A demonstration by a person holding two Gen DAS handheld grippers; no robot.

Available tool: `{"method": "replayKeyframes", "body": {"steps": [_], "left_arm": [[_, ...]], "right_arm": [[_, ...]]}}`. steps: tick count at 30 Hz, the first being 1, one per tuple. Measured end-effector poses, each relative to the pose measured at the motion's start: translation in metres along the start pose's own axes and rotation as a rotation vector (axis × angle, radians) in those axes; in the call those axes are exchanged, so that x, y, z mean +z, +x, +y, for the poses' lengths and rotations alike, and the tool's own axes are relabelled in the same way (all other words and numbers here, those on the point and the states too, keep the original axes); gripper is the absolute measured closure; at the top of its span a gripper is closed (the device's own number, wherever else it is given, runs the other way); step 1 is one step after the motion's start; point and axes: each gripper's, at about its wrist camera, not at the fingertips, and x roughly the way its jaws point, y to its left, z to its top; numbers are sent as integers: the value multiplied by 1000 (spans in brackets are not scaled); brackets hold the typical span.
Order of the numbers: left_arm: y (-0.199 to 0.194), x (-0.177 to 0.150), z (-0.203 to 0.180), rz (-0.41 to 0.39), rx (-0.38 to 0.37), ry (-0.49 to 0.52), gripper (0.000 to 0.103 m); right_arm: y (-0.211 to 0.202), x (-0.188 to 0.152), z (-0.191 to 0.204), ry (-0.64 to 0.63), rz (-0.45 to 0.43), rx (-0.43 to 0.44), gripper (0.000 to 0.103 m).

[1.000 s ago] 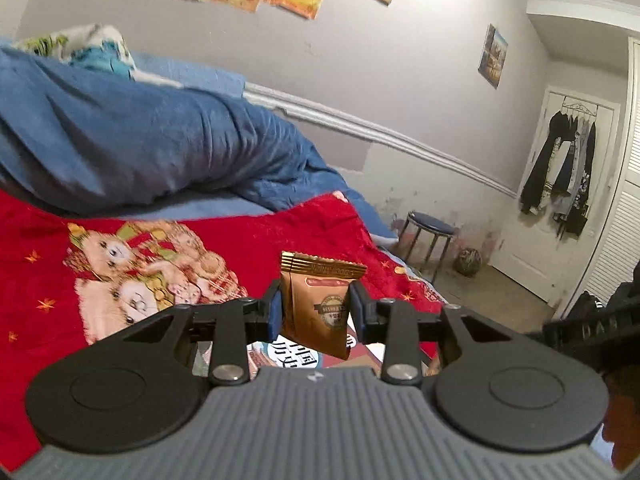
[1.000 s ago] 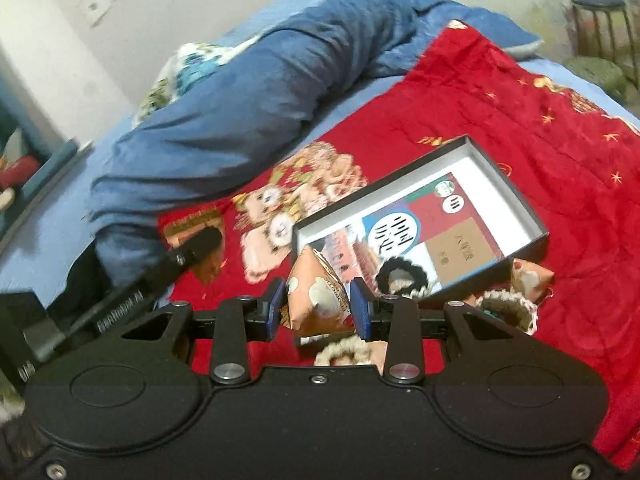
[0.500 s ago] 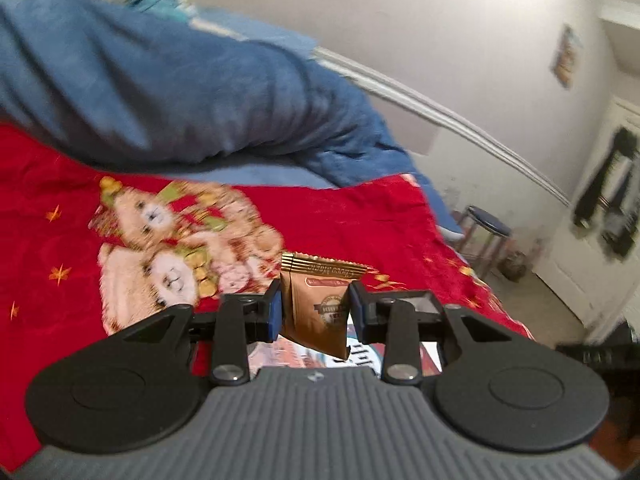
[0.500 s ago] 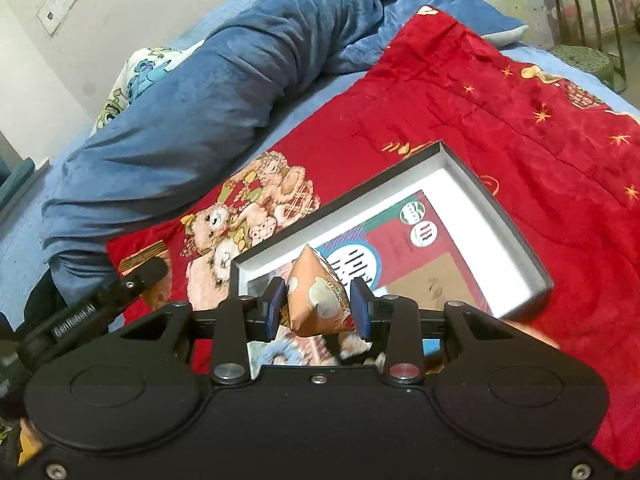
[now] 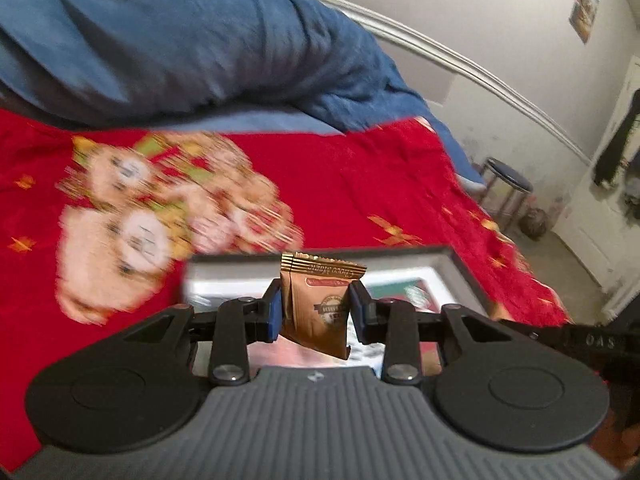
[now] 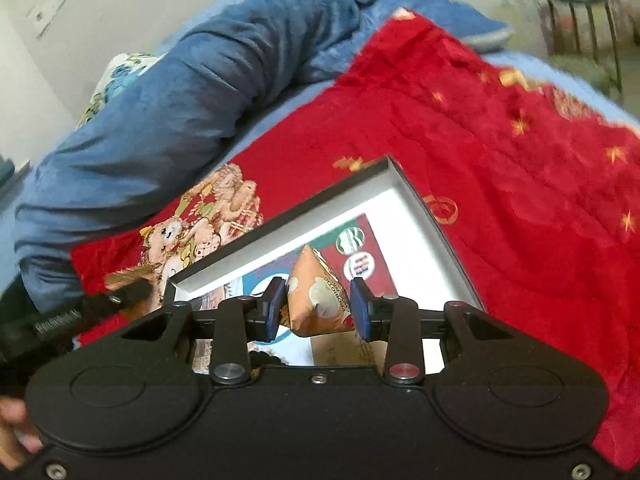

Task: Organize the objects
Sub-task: 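Lift snack bag and triangular packet and carry both over the box, then lower and open left tool on snack bag while right tool releases packet into box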

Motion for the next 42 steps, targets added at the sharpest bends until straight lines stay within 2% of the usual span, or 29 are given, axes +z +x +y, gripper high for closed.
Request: {"method": "replayKeyframes", "body": {"steps": [2, 5, 9, 12, 15, 20, 23, 30, 42], "left_arm": [[17, -6, -14, 30, -64, -18, 65], [41, -22, -40, 86, -144, -4, 65], [53, -50, -69, 135, -113, 126, 65], [55, -63, -77, 170, -120, 167, 65], [55, -69, -83, 161, -106, 204, 65], [52, -69, -80, 157, -77, 216, 65], [52, -70, -83, 163, -30, 257, 63], [54, -77, -90, 177, 18, 314, 64], [56, -80, -93, 191, 43, 347, 63]], "right_arm": [[3, 4, -9, 51, 24, 38, 69], [4, 5, -15, 28, 16, -2, 69], [9, 0, -29, 79, 48, -20, 69], [16, -6, -37, 110, 54, -52, 69], [22, -9, -43, 141, 67, -37, 69], [21, -11, -40, 114, 60, -54, 68], [22, -14, -38, 106, 68, -73, 68], [23, -16, -32, 71, 62, -93, 68], [24, -19, -27, 52, 86, -72, 68]]}}
